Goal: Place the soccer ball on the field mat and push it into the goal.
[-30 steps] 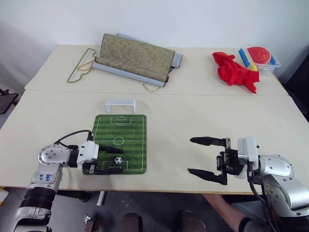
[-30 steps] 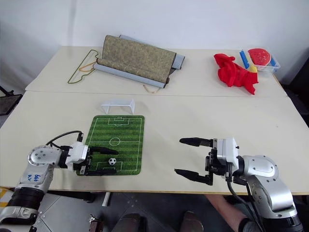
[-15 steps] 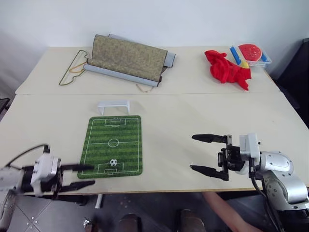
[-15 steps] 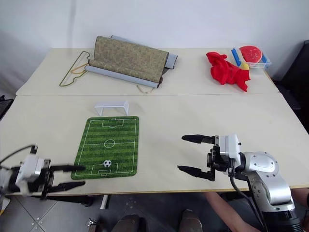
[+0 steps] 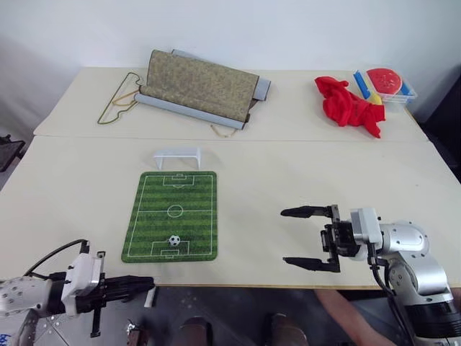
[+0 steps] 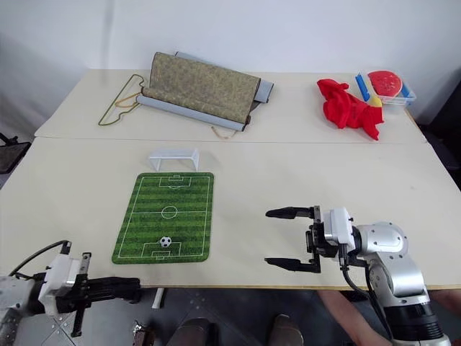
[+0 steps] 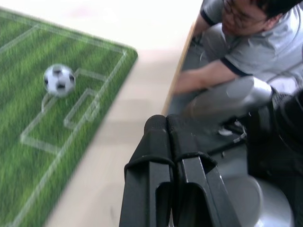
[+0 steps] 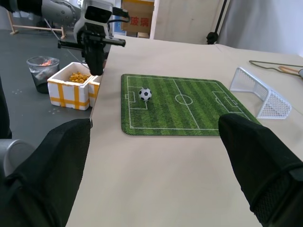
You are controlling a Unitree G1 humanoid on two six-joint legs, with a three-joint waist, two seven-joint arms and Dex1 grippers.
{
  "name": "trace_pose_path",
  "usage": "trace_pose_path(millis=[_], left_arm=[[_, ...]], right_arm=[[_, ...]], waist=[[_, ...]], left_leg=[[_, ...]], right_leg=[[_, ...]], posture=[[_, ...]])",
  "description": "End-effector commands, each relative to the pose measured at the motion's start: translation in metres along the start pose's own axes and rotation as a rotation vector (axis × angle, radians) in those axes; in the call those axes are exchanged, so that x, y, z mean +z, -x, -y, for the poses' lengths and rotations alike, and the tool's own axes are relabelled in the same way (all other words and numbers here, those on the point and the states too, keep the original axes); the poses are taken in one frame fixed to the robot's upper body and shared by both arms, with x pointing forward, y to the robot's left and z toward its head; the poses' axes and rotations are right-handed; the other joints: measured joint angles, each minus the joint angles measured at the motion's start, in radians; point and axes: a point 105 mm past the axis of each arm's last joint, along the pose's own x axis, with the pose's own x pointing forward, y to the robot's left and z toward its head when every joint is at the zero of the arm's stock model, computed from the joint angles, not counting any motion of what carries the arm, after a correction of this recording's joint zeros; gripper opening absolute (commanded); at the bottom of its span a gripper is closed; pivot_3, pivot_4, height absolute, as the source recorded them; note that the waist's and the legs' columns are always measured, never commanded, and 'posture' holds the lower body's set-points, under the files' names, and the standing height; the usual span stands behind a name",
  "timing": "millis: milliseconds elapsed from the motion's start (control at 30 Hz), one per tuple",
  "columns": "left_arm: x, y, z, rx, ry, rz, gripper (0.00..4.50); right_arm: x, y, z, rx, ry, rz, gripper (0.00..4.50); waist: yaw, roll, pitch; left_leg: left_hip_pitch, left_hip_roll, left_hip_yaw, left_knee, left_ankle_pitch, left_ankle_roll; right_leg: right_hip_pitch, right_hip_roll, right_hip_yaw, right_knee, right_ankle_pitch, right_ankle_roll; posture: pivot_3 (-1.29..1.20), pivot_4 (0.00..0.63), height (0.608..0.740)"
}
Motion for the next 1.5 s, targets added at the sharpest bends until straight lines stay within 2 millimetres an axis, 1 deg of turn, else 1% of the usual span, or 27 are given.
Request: trace_pose_path(millis=[33,133,367,467,500,533,600,633,700,767,833,900,967,1000,1067,1100,1133,1200,1267,1333,1367,1433,1500], left_arm=[[-0.002,-0.013,-0.007,0.013,0.001,0.005,0.05],[0.002,-0.026,-0.023,0.064,0.041,0.071,0.05],[0.001,-0.045,-0.042,0.070,0.036,0.083,0.05],[0.002,-0.051,-0.061,0.145,0.035,0.102,0.05],[0.005,-0.053,-0.069,0.181,0.012,0.118,0.05],[0.011,-0.055,-0.082,0.238,-0.005,0.151,0.05],[0.038,-0.058,-0.107,0.334,-0.063,0.300,0.05],[0.047,-0.059,-0.114,0.364,-0.085,0.341,0.05],[0.055,-0.060,-0.119,0.383,-0.118,0.367,0.05],[0.059,-0.060,-0.119,0.380,-0.140,0.370,0.05],[0.068,-0.047,-0.114,0.364,-0.161,0.372,0.05],[0.070,-0.031,-0.107,0.360,-0.152,0.354,0.05],[0.063,-0.014,-0.102,0.382,-0.147,0.304,0.05],[0.058,0.000,-0.099,0.403,-0.135,0.271,0.05],[0.052,0.018,-0.095,0.442,-0.122,0.225,0.05],[0.048,0.034,-0.096,0.499,-0.112,0.204,0.05],[0.046,0.043,-0.096,0.539,-0.107,0.192,0.05],[0.035,0.079,-0.098,0.711,-0.075,0.152,0.05],[0.027,0.101,-0.095,0.810,-0.054,0.130,0.05],[0.022,0.114,-0.093,0.888,-0.033,0.124,0.05],[0.016,0.120,-0.093,0.950,-0.034,0.093,0.05],[0.011,0.126,-0.092,1.011,-0.035,0.059,0.05],[0.010,0.130,-0.091,1.061,-0.055,0.049,0.05]], right_arm=[[0.004,0.001,-0.002,0.003,0.030,-0.003,4.50],[0.005,0.000,-0.001,-0.023,0.035,0.002,4.50],[0.007,-0.001,-0.003,-0.079,0.037,0.006,4.50],[0.008,-0.003,-0.002,-0.122,0.039,0.016,4.50],[0.008,-0.004,-0.001,-0.142,0.040,0.022,4.50],[0.010,-0.006,0.001,-0.177,0.041,0.035,4.50],[0.012,-0.009,0.010,-0.294,0.047,0.079,4.50],[0.013,-0.010,0.015,-0.343,0.049,0.095,4.50],[0.013,-0.013,0.019,-0.396,0.056,0.109,4.50],[0.014,-0.015,0.021,-0.424,0.066,0.112,4.50],[0.016,-0.021,0.027,-0.468,0.063,0.143,4.50],[0.017,-0.024,0.029,-0.483,0.056,0.163,4.50],[0.017,-0.026,0.031,-0.480,0.062,0.164,4.50],[0.017,-0.025,0.033,-0.482,0.066,0.165,4.50],[0.016,-0.025,0.035,-0.486,0.072,0.165,4.50],[0.016,-0.024,0.037,-0.487,0.076,0.165,4.50],[0.016,-0.023,0.038,-0.487,0.079,0.165,4.50],[0.014,-0.021,0.041,-0.480,0.089,0.158,4.50],[0.013,-0.020,0.042,-0.469,0.096,0.152,4.50],[0.011,-0.020,0.043,-0.462,0.099,0.149,4.50],[0.011,-0.019,0.044,-0.457,0.101,0.143,4.50],[0.010,-0.017,0.045,-0.451,0.105,0.137,4.50],[0.009,-0.015,0.048,-0.457,0.111,0.130,4.50]], waist=[[-0.001,0.000,0.000],[0.000,0.000,0.000],[-0.001,0.000,0.000],[-0.001,0.000,0.000],[-0.001,0.000,0.000],[0.000,0.000,0.000],[0.004,0.000,0.000],[0.005,-0.001,0.000],[0.001,-0.001,-0.001],[-0.009,-0.001,-0.001],[-0.022,-0.001,-0.001],[-0.033,-0.001,-0.001],[-0.037,-0.001,-0.001],[-0.038,-0.001,0.000],[-0.042,0.000,0.000],[-0.042,0.000,0.000],[-0.041,0.000,0.000],[-0.037,0.000,0.000],[-0.035,0.000,0.000],[-0.031,0.000,0.000],[-0.027,0.000,0.000],[-0.024,0.000,0.000],[-0.024,0.000,0.000]], left_leg=[[0.000,0.000,0.000,0.000,0.000,0.000],[0.000,0.001,0.001,0.000,0.000,0.000],[0.000,0.002,0.002,0.000,-0.001,-0.001],[0.000,0.002,0.002,0.001,-0.001,-0.001],[0.000,0.002,0.002,0.001,-0.001,-0.001],[0.000,0.002,0.002,0.001,-0.001,-0.001],[0.000,0.002,0.002,0.002,-0.001,-0.001],[0.000,0.002,0.002,0.002,0.000,-0.001],[-0.001,0.002,0.002,0.003,0.000,-0.001],[0.000,0.002,0.003,0.002,-0.001,-0.001],[0.000,0.003,0.004,0.001,-0.001,-0.001],[0.000,0.006,0.004,0.001,-0.001,-0.002],[0.000,0.007,0.004,0.000,-0.001,-0.003],[0.000,0.007,0.004,0.000,-0.001,-0.003],[0.000,0.007,0.004,0.000,-0.002,-0.003],[0.000,0.007,0.004,0.000,-0.002,-0.003],[0.000,0.007,0.004,0.000,-0.002,-0.003],[0.000,0.007,0.004,0.001,-0.002,-0.003],[0.000,0.007,0.004,0.001,-0.002,-0.004],[0.000,0.007,0.004,0.000,-0.002,-0.004],[0.000,0.007,0.004,0.000,-0.002,-0.004],[0.000,0.007,0.004,0.000,-0.002,-0.004],[0.000,0.007,0.004,0.000,-0.002,-0.004]], right_leg=[[0.000,0.000,0.000,0.000,0.000,0.000],[0.000,0.001,0.000,0.000,0.000,0.000],[-0.001,0.003,0.001,-0.001,0.000,-0.001],[-0.001,0.003,0.001,-0.001,0.000,-0.001],[-0.001,0.003,0.001,0.000,0.001,-0.001],[-0.001,0.003,0.001,0.000,0.001,-0.001],[-0.001,0.003,0.002,0.000,0.001,-0.001],[-0.001,0.003,0.001,0.000,0.001,-0.001],[-0.001,0.003,0.001,0.000,0.002,-0.001],[-0.001,0.003,0.002,-0.001,0.002,-0.001],[-0.001,0.004,0.003,-0.001,0.002,-0.001],[-0.002,0.007,0.003,-0.003,0.001,-0.001],[-0.002,0.008,0.003,-0.003,0.001,-0.002],[-0.002,0.008,0.003,-0.003,0.001,-0.002],[-0.002,0.008,0.004,-0.003,0.001,-0.002],[-0.002,0.008,0.004,-0.003,0.001,-0.002],[-0.002,0.008,0.004,-0.003,0.001,-0.002],[-0.002,0.008,0.004,-0.003,0.001,-0.002],[-0.002,0.008,0.004,-0.003,0.002,-0.003],[-0.002,0.008,0.004,-0.003,0.002,-0.003],[-0.002,0.008,0.004,-0.003,0.002,-0.003],[-0.002,0.008,0.004,-0.003,0.002,-0.003],[-0.002,0.008,0.004,-0.003,0.002,-0.003]], posture=[[0.00,0.150,0.740],[0.00,0.150,0.740],[0.00,0.150,0.740],[0.00,0.150,0.740],[0.00,0.150,0.740],[0.00,0.150,0.740],[0.00,0.150,0.740],[0.00,0.150,0.740],[0.00,0.150,0.740],[0.00,0.150,0.740],[0.00,0.150,0.740],[0.00,0.150,0.740],[0.00,0.150,0.740],[0.00,0.150,0.740],[0.00,0.150,0.740],[0.00,0.150,0.740],[0.00,0.150,0.740],[0.00,0.150,0.740],[0.00,0.150,0.740],[0.00,0.150,0.740],[0.00,0.150,0.740],[0.00,0.150,0.740],[0.00,0.150,0.740]])
